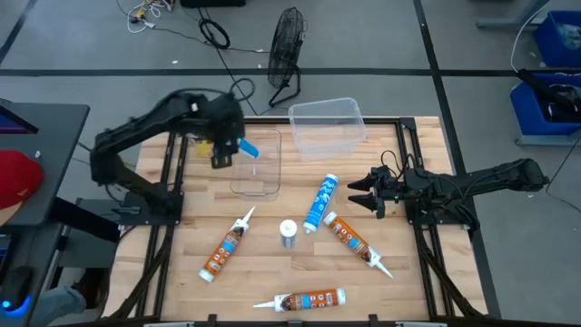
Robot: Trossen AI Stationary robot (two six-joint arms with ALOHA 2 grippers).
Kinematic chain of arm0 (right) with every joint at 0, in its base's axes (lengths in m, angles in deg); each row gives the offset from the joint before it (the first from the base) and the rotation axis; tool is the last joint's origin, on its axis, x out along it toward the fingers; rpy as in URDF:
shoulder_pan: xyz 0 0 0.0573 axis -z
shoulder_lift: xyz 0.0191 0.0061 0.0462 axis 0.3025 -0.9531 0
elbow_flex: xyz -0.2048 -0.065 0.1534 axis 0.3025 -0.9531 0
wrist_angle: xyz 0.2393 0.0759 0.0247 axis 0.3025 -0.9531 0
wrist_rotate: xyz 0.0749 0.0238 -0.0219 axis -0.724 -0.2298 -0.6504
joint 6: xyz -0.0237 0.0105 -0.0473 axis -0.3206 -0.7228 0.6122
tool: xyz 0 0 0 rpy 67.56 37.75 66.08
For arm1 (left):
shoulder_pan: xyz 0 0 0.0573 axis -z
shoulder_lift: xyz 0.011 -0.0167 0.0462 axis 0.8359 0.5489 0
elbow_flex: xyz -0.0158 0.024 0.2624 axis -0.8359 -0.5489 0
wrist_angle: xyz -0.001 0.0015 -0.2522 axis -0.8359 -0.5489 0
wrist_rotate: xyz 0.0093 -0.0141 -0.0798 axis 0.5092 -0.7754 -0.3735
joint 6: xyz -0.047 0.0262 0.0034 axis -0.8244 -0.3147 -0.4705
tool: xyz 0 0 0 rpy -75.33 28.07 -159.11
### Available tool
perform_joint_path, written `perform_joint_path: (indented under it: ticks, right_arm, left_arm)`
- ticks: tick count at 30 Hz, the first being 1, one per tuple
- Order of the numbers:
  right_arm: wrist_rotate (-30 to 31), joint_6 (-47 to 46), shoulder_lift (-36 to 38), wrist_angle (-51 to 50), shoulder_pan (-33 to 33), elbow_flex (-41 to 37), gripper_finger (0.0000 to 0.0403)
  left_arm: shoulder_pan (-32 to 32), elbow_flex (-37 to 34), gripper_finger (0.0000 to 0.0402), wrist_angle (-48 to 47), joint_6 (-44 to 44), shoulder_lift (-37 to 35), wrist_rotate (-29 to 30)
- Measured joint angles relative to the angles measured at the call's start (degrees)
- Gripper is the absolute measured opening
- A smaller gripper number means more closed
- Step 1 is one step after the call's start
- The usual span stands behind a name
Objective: Pick & place silicon tubes, Sealant and Lysol wipes
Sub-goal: Put the bottom left blue sealant into the transparent bin
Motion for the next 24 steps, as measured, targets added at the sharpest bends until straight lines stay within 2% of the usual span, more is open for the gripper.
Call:
perform_joint_path:
  ticks: [12,24]
  right_arm:
    - [0.0,0.0,0.0,-0.8,0.0,0.0,0.0272]
    - [0.2,0.0,0.0,-1.0,0.0,0.0,0.0272]
  left_arm:
    - [-9.9,0.0,0.0226,-0.2,8.3,7.7,-4.7]
    - [-11.8,0.0,0.0231,0.0,12.2,12.0,-7.1]
